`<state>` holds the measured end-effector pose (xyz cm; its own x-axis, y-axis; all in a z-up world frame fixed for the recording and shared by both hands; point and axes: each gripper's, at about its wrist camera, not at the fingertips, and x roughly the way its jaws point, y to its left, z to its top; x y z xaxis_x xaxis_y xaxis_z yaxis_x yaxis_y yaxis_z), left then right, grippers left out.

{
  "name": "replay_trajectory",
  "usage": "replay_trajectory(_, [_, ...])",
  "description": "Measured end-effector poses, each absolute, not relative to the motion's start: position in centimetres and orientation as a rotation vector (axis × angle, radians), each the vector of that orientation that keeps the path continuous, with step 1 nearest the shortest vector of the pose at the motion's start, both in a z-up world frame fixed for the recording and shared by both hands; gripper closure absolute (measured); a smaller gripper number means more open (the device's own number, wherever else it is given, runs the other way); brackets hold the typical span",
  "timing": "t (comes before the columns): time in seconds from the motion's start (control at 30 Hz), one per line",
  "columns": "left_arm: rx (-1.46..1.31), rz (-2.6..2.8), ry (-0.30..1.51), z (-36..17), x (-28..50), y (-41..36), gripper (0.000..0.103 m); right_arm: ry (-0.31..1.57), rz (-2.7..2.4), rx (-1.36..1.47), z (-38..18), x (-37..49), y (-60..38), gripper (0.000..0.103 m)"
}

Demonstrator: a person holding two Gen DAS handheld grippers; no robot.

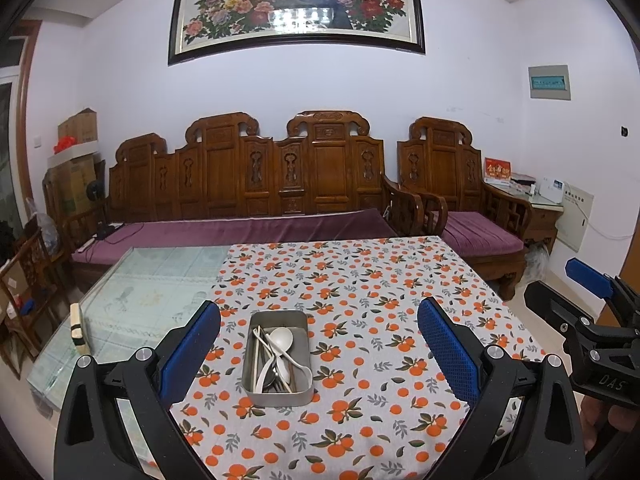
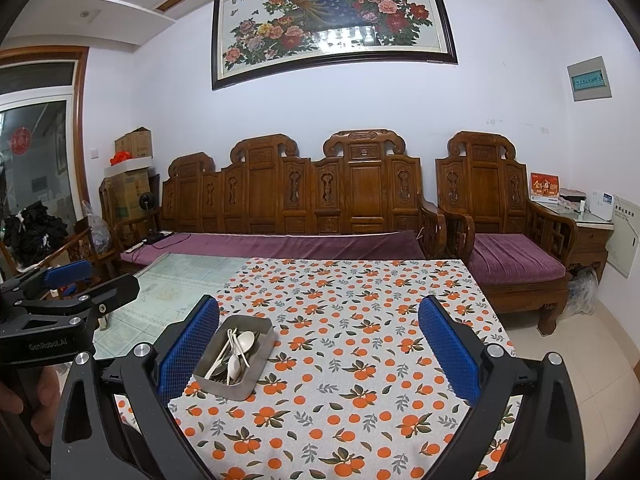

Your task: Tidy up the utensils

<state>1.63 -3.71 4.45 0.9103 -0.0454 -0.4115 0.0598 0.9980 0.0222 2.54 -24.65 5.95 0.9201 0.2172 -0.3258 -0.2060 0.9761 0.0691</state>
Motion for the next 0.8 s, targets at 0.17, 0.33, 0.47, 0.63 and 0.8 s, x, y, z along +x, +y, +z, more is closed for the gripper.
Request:
replay_trajectory(0.17, [0.035,-0.055,0.422,4.45,1.5,-3.75,0.008,0.339,0.218,0.034,5.96,2.54,-24.69,0.003])
replay_trajectory(0.33, [0.035,-0.055,0.421,4.55,1.45,-3.78,0.008,0.339,0.218,0.034,5.9,2.54,-24.6,0.003])
replay_trajectory(0.47, [0.035,-0.055,0.42,4.54,1.41,-3.83,0.008,0.339,0.217,0.033,5.91,2.54,-24.61,0.003])
replay_trajectory(0.63, [0.034,-0.057,0.419,4.68,1.36,-3.87,0.008,0.339,0.217,0.033,5.92,2.56,-24.65,0.003])
replay_trajectory(0.8, [0.034,-0.056,0.419,4.65,1.35,-3.83,0.008,0.339,0.217,0.034,5.9,2.54,-24.66,0.003])
